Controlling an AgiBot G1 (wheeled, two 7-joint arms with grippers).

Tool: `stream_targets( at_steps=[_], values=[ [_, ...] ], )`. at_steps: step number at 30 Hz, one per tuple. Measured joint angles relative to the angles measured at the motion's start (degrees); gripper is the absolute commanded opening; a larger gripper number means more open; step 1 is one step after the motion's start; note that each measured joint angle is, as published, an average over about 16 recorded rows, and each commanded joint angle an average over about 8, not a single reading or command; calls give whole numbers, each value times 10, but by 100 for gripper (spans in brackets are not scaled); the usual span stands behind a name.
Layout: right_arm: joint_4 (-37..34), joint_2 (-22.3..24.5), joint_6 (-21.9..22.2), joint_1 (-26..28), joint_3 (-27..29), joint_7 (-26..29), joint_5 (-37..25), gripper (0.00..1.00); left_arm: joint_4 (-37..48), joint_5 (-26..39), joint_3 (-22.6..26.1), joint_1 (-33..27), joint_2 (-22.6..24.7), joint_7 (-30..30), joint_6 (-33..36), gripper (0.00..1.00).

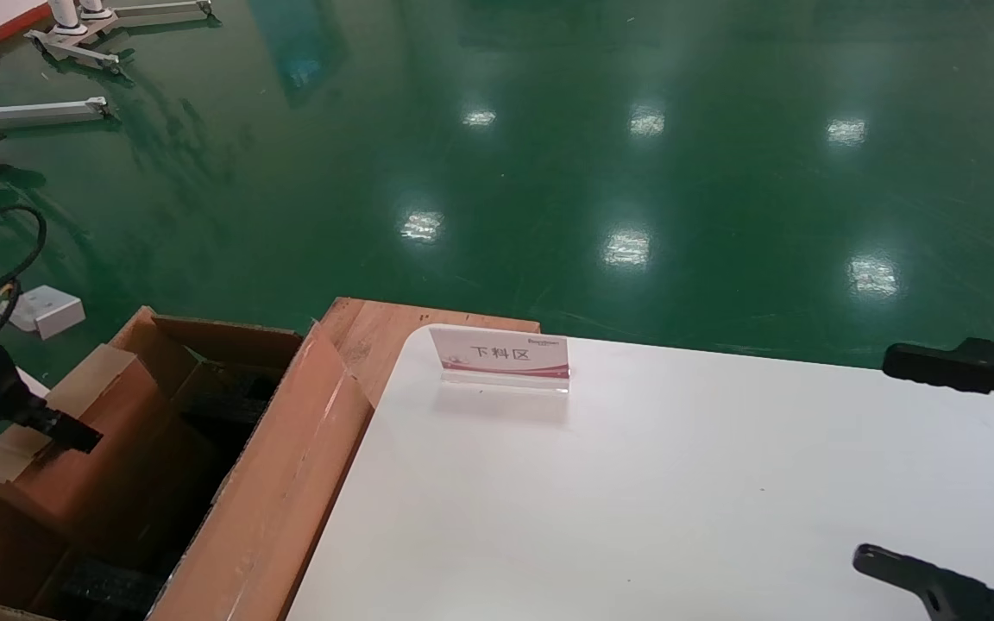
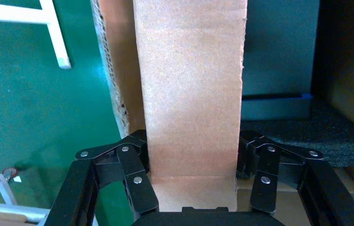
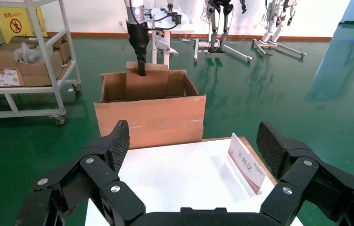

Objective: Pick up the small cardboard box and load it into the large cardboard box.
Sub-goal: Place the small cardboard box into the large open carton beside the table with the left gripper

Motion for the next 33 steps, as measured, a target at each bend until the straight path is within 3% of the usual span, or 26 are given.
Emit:
stream_targets(
  at_steps=[3, 5, 10, 13, 33],
  values=[
    [0, 0, 0, 0, 0, 0, 0, 100, 8, -2, 0, 14, 2, -4, -2, 2],
    [0, 0, 0, 0, 0, 0, 0, 100, 13, -3, 1, 22, 3, -7, -2, 13],
    [0, 0, 0, 0, 0, 0, 0, 100, 21, -5, 2, 33, 5, -12, -2, 75],
    [0, 0, 0, 0, 0, 0, 0, 100, 24, -5, 3, 36, 5, -14, -2, 100],
    [0, 0, 0, 0, 0, 0, 0, 100, 21, -2, 3, 32, 4, -12, -1, 100]
  ],
)
